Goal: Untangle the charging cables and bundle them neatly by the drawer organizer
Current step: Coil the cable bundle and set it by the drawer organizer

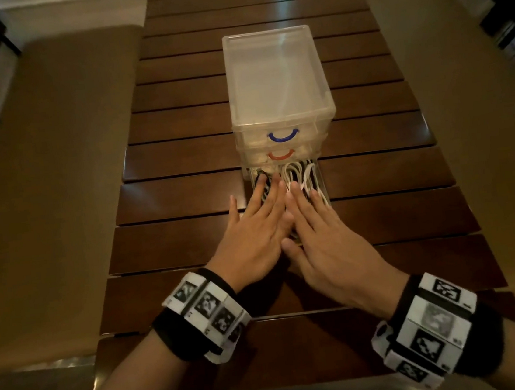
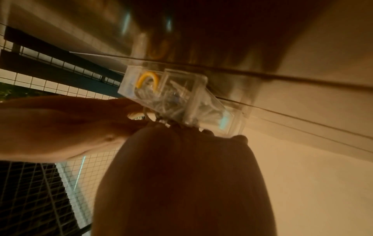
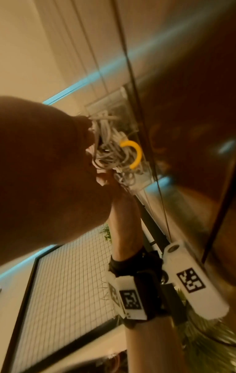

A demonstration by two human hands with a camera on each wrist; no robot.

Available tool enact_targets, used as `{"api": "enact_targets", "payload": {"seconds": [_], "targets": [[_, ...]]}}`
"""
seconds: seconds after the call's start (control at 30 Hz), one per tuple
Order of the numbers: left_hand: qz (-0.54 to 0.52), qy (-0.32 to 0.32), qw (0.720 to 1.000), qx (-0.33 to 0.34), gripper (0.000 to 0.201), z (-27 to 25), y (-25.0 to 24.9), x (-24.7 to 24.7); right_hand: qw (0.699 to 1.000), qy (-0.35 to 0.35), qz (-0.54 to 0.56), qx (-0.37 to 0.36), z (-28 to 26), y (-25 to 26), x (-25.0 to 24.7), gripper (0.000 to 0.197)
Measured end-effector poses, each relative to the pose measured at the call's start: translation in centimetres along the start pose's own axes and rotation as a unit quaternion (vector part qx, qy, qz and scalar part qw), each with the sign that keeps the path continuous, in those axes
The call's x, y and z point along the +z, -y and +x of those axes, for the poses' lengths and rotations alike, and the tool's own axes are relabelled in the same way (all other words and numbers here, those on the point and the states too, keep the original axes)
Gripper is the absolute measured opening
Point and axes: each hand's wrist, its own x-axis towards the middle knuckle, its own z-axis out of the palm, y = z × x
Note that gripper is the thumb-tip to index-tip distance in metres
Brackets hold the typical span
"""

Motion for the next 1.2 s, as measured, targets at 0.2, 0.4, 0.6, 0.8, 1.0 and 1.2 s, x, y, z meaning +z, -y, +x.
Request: {"api": "enact_targets", "payload": {"seconds": [0.2, 0.4, 0.6, 0.8, 1.0, 1.2], "targets": [[-0.222, 0.083, 0.97, -0.05, 0.054, 0.2, -1.4, -2.3, 0.991, -0.021, -0.134, -0.015, 0.6, -0.1, 1.3, 0.093], [-0.369, 0.081, 0.924, -0.055, 0.065, 0.5, 0.5, -3.3, 0.983, -0.054, -0.175, 0.001, 1.7, 0.4, 2.6, 0.072], [-0.111, 0.043, 0.993, 0.004, 0.085, -0.1, 1.6, -3.3, 0.987, -0.046, -0.15, -0.027, 1.6, -0.1, 2.3, 0.071], [-0.024, -0.03, 0.999, 0.004, 0.086, 0.3, 1.5, -2.3, 0.991, -0.117, -0.031, -0.05, 1.3, -1.0, 1.9, 0.062], [0.028, -0.101, 0.994, -0.012, 0.09, 0.6, 0.8, -1.3, 0.99, -0.131, 0.046, -0.034, 1.3, -0.9, 1.7, 0.065], [0.072, 0.026, 0.997, -0.005, 0.077, 0.1, 0.6, -1.5, 0.987, -0.088, -0.129, -0.035, 1.5, -0.3, 2.8, 0.09]]}}
